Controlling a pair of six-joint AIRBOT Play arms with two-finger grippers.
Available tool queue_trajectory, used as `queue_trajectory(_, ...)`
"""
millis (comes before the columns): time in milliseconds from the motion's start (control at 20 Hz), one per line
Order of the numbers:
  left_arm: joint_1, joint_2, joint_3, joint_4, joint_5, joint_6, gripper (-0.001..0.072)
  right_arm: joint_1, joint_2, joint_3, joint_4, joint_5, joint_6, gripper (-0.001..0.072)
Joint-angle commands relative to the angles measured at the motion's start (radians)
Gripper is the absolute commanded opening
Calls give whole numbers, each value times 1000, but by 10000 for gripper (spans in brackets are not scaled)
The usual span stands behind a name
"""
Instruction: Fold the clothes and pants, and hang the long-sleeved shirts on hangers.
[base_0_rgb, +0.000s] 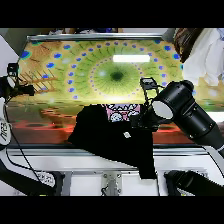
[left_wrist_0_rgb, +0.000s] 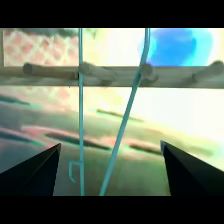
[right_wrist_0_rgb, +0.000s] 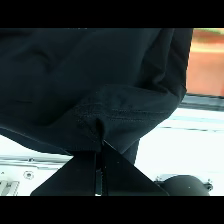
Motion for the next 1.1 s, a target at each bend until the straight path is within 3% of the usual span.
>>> queue_trajectory(0,-23,-138,131,84,-24,-31,718,1,-1,0,1,1,0,18)
queue_trajectory(200,-20,-200,175,162,-88,-59,718,1,-1,0,0,0,0,18)
queue_trajectory(850,5,-265,173,169,-87,-84,717,0,-1,0,0,0,0,18)
queue_trajectory(900,5,-265,173,169,-86,-94,683,0,-1,0,0,1,0,18)
queue_trajectory(950,5,-265,173,169,-87,-94,577,0,-1,0,0,0,0,18)
queue_trajectory(1050,4,-265,173,169,-86,-109,538,0,-1,0,0,0,0,18)
